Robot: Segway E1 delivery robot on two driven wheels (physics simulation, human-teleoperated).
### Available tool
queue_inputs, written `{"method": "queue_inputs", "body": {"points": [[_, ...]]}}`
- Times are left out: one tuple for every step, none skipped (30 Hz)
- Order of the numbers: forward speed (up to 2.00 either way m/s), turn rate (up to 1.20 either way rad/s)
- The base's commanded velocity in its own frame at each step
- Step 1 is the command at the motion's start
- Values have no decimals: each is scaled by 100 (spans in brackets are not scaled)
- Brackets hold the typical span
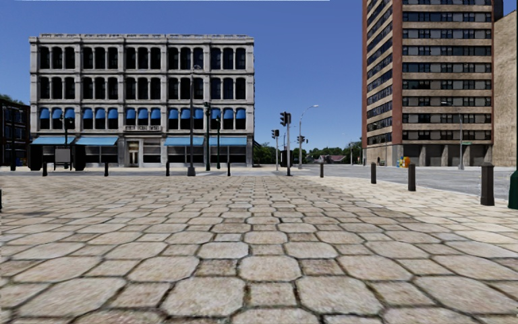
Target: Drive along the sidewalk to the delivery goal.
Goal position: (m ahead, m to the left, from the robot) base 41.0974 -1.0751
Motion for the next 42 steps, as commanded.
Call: {"method": "queue_inputs", "body": {"points": [[200,0],[200,0],[200,0],[200,0],[200,0],[200,0],[200,0],[200,0],[200,0],[200,0],[200,0],[200,0],[200,0],[200,0],[200,0],[200,0],[200,0],[200,0],[200,0],[200,0],[200,0],[200,0],[200,0],[200,0],[200,0],[200,0],[200,0],[200,0],[200,0],[200,0],[200,0],[200,0],[200,0],[200,0],[200,0],[200,0],[200,0],[200,0],[200,0],[200,0],[200,0],[200,0]]}}
